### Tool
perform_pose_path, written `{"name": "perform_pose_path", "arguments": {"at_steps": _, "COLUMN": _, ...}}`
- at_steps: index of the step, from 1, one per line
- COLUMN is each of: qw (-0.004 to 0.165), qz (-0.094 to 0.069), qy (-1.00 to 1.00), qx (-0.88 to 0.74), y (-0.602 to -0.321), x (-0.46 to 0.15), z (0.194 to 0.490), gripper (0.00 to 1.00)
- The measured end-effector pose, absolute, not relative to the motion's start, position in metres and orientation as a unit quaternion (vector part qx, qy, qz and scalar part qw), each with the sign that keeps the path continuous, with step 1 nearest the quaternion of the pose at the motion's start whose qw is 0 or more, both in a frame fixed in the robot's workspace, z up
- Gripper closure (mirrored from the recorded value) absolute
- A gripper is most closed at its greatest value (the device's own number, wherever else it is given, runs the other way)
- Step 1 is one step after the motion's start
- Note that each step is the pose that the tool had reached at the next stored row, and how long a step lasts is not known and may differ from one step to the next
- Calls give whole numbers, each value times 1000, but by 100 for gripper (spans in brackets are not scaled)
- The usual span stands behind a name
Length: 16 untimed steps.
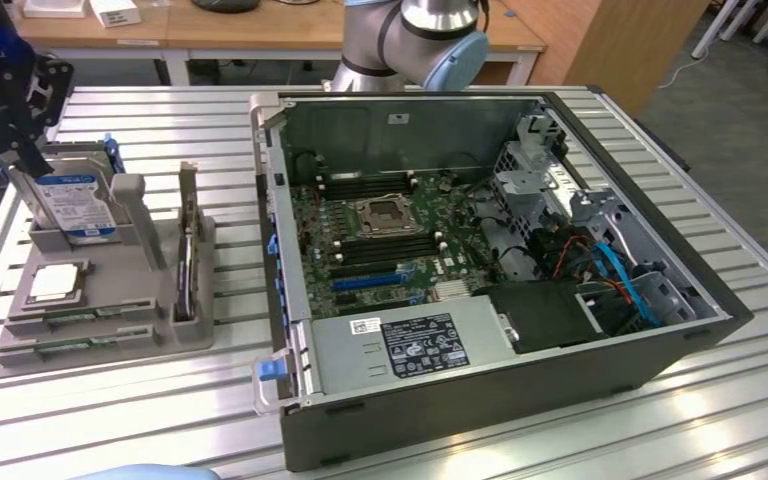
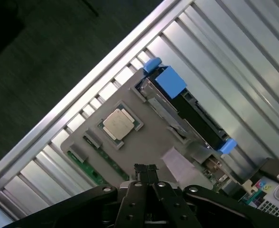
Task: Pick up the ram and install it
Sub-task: 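Pick up the ram and move it above insertion slot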
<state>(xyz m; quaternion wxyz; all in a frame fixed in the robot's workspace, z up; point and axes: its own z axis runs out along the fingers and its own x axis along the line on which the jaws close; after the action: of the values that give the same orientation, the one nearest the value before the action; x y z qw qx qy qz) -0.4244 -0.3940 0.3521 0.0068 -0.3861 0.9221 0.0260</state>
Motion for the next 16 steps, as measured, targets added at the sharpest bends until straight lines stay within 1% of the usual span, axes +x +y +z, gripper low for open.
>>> {"name": "perform_pose_path", "arguments": {"at_steps": 16, "qw": 3, "qz": 27, "qy": 861, "qx": -508, "y": -394, "x": -424, "z": 347, "gripper": 90}}
